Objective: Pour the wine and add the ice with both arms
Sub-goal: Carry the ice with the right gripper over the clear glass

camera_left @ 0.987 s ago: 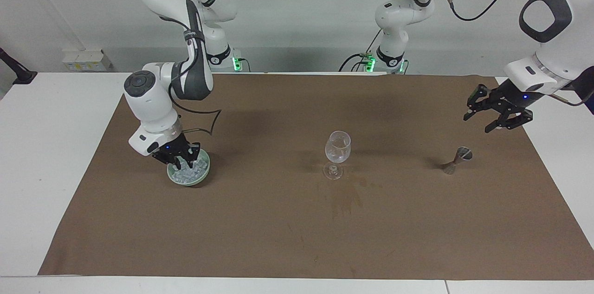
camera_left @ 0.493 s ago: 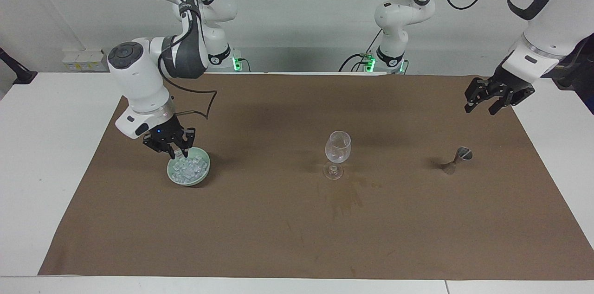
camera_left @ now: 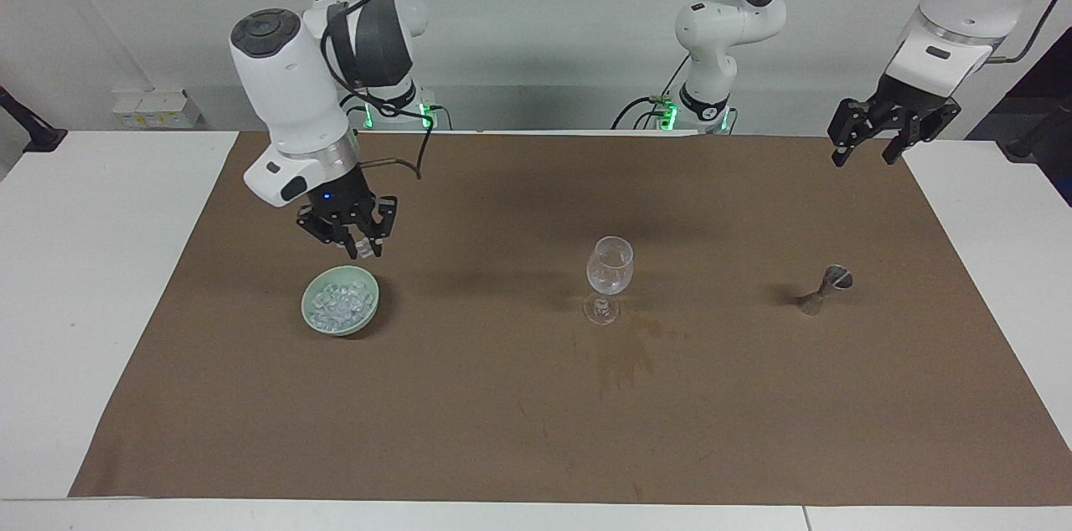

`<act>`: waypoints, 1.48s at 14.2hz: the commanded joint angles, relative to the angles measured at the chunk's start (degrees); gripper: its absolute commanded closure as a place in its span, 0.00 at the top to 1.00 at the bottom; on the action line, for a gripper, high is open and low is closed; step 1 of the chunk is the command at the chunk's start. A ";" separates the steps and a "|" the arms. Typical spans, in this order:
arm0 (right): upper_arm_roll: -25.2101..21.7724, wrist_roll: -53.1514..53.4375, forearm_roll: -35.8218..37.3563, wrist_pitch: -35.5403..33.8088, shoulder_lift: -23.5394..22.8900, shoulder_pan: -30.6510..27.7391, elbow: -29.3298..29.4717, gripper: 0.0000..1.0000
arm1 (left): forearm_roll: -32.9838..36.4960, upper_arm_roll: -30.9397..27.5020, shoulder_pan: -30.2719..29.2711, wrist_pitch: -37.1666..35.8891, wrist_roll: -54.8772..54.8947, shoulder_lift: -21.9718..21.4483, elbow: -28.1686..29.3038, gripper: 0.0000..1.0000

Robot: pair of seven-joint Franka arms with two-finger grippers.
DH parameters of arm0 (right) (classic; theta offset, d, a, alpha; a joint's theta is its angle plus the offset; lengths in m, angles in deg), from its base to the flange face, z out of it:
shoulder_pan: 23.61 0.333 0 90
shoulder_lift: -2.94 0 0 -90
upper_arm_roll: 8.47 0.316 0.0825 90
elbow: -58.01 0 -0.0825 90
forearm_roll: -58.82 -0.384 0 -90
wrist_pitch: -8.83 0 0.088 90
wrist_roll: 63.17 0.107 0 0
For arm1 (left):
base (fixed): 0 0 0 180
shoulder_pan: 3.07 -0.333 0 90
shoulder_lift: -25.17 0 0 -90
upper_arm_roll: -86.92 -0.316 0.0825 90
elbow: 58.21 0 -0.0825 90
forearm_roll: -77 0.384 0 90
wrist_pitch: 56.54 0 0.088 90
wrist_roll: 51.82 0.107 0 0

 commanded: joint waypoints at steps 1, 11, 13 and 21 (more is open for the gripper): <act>6.06 10.27 -0.34 -0.02 -0.87 -0.44 1.64 0.00 | 1.57 -0.61 0.60 -0.24 -0.85 -1.16 1.49 0.86; 22.34 39.45 5.09 9.29 -10.95 2.63 10.15 0.00 | 1.22 -11.58 12.19 4.85 -0.15 1.03 2.37 1.00; 25.84 43.78 10.71 9.92 -16.66 2.99 16.03 0.00 | 0.78 -16.32 16.14 6.78 0.29 1.12 3.33 1.00; 29.64 50.99 20.32 9.04 -24.69 6.15 23.97 0.00 | 0.07 -17.40 18.00 8.20 2.67 1.21 4.04 1.00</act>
